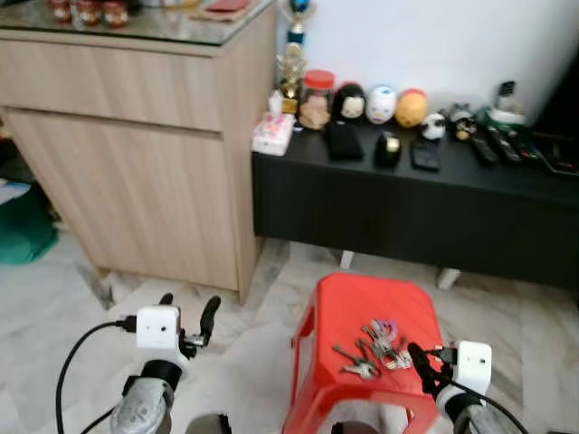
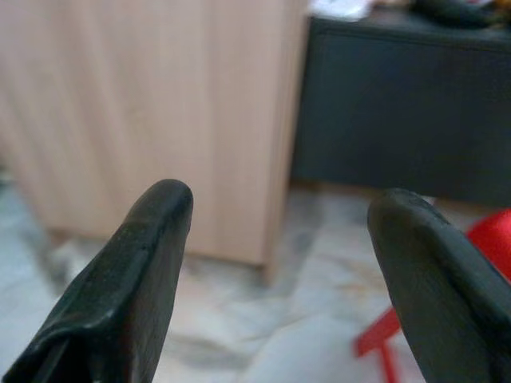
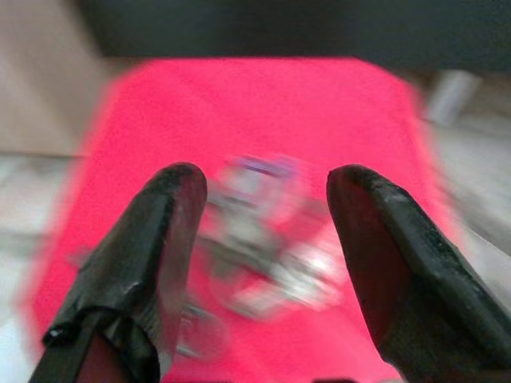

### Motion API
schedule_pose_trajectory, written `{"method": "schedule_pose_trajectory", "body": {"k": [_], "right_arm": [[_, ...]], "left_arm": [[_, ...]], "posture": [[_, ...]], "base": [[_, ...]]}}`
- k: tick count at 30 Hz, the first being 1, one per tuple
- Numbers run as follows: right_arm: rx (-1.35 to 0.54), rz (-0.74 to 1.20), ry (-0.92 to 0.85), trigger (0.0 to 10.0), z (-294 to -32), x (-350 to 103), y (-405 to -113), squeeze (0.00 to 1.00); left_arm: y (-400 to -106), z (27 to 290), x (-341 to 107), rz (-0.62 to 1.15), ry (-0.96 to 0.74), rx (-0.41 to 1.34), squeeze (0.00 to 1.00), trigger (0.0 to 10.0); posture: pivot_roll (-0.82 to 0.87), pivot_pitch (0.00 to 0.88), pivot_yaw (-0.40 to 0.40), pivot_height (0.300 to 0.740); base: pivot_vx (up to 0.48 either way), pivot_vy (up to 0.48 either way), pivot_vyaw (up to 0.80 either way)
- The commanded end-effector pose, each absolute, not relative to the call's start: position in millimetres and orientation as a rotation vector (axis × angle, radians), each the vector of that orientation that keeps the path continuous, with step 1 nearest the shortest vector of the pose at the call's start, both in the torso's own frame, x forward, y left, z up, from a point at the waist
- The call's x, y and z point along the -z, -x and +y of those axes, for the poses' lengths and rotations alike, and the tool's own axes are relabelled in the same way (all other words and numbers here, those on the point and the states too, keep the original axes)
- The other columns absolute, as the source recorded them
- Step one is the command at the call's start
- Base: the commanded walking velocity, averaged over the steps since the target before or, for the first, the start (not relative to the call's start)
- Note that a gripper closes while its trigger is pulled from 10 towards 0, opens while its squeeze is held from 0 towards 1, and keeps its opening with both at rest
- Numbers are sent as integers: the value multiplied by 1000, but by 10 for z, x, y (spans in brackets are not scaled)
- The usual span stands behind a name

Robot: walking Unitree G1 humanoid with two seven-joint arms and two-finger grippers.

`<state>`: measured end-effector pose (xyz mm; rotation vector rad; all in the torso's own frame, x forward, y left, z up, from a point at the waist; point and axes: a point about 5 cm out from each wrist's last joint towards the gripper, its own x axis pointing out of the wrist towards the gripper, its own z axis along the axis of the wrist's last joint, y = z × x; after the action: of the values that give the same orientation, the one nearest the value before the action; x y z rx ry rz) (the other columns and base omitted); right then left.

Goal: Hang keys on a hook

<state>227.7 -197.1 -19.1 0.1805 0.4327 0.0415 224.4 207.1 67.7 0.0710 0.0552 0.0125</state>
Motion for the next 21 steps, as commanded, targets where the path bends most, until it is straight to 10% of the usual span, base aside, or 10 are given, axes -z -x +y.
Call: {"method": "schedule_pose_trajectory", "body": {"k": [1, 20, 21], "right_arm": [[-57, 438, -134, 10000, -2024, 193, -2239, 0], [-414, 563, 473, 10000, -2007, 225, -2458, 0], [-428, 560, 492, 10000, -1978, 214, -2513, 149]], "left_arm": [[-2260, 2017, -700, 43, -55, 1, 0, 10000], [-2263, 1940, -705, 63, -51, 56, 0, 10000], [-2265, 1919, -705, 65, -56, 68, 0, 10000]], "posture": [[22, 0, -89, 605], [20, 10, -84, 605], [38, 25, -87, 605]], "base": [[0, 0, 0], [0, 0, 0], [0, 0, 0]]}}
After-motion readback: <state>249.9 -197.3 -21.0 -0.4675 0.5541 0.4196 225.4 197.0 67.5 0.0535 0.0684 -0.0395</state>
